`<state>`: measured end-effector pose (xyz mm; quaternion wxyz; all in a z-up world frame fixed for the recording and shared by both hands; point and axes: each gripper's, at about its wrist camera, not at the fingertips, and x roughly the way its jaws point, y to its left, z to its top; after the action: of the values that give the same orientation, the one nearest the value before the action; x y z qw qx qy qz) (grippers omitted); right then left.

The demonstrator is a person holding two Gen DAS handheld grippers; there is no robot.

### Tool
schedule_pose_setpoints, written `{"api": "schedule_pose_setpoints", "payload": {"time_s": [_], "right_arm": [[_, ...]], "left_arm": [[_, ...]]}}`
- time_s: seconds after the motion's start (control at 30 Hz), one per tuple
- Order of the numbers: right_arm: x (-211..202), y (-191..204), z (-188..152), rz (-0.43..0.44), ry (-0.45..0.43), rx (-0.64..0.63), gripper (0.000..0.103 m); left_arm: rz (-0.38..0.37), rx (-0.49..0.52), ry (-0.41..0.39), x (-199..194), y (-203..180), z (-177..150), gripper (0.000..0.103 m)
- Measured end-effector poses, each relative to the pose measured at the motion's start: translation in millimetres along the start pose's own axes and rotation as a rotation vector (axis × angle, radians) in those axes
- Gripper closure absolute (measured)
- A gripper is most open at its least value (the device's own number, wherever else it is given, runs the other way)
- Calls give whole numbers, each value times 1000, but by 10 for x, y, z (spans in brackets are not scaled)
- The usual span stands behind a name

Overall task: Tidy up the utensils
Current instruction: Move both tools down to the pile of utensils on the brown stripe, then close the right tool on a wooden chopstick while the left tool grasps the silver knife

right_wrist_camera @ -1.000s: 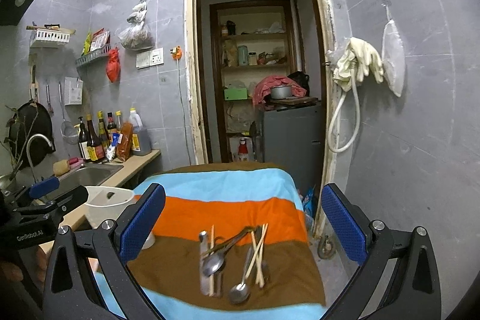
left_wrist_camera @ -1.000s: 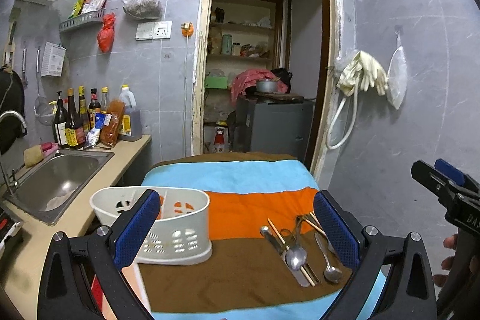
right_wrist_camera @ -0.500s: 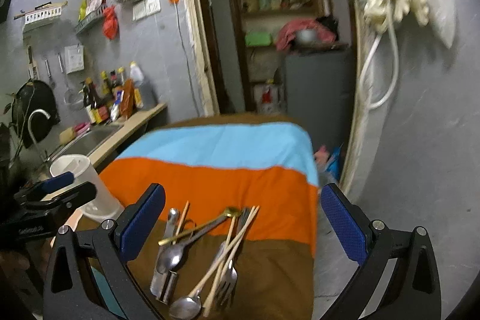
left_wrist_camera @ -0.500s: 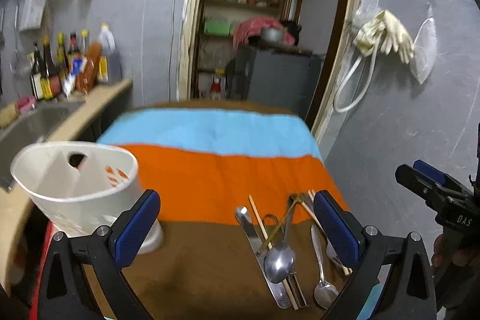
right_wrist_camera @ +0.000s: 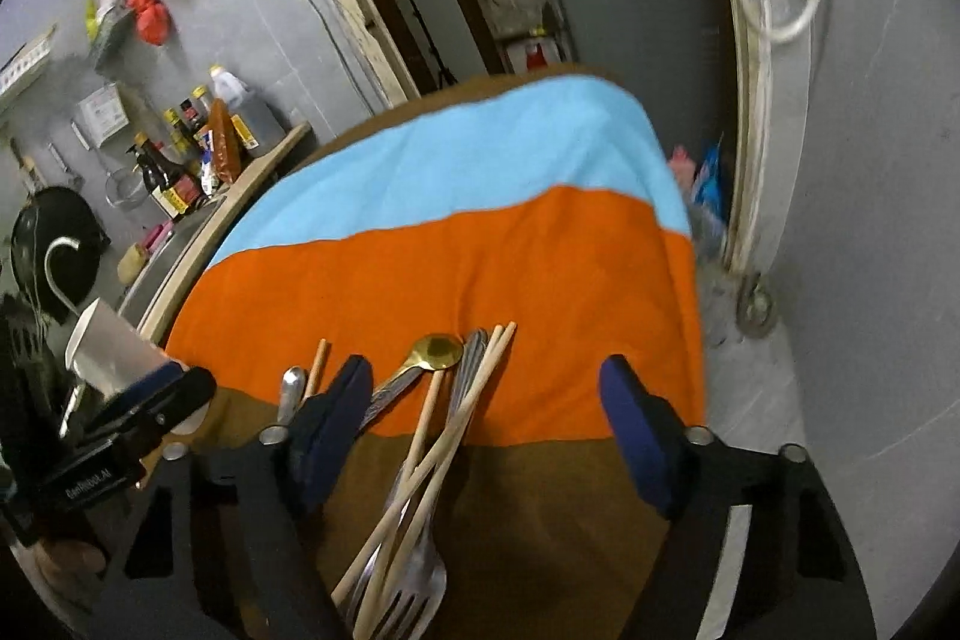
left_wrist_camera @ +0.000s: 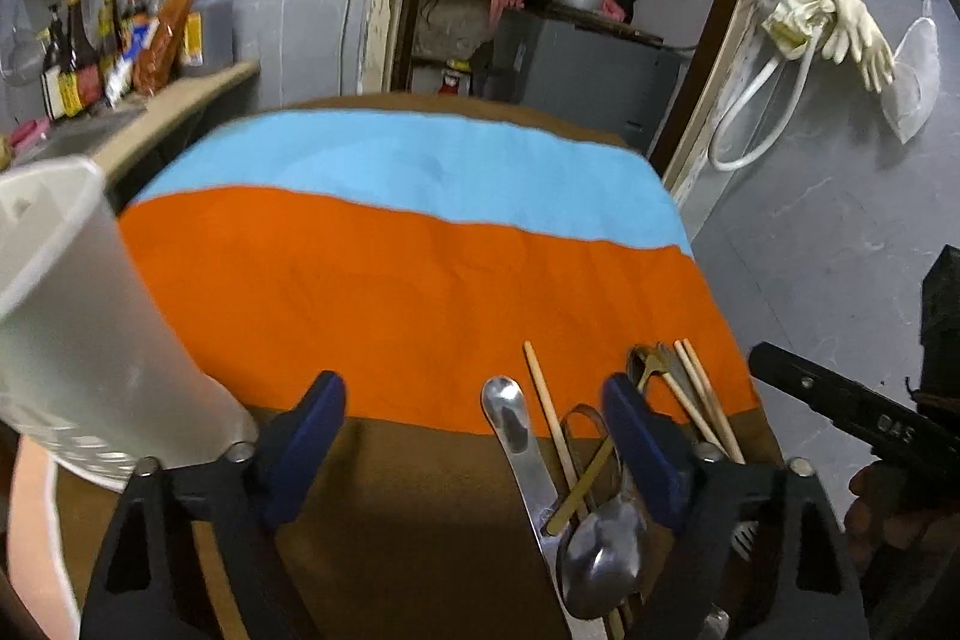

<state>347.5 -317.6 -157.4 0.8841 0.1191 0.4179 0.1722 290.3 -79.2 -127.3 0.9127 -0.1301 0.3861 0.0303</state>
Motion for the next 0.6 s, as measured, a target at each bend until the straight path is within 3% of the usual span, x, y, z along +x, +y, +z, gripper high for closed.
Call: {"api": "schedule_pose_setpoints", "payload": {"time_s": [0.1,0.13,0.17,0.27,0.37,0.5,0.6], "right_arm": [[217,-13,-43,13,40,2,57],[267,-4,-49,18,53,2,63],[312,-6,-62,24,65,5,65],[373,-25,-85,36,91,8,69],[408,-33,-86,41,108,8,72],[419,-64,-91,53,126,8,75],[434,-86,-88,57,137,9,81]], "left_arm": [[-50,-32,53,149,45,-17,34],[-62,-41,66,184,62,-19,42],[-84,-63,92,245,87,-28,51],[-102,-77,125,363,99,-37,66],[-139,-66,148,429,41,-44,76],[-170,-52,174,507,-72,-57,77],[-186,-94,191,545,-38,-39,84]]}}
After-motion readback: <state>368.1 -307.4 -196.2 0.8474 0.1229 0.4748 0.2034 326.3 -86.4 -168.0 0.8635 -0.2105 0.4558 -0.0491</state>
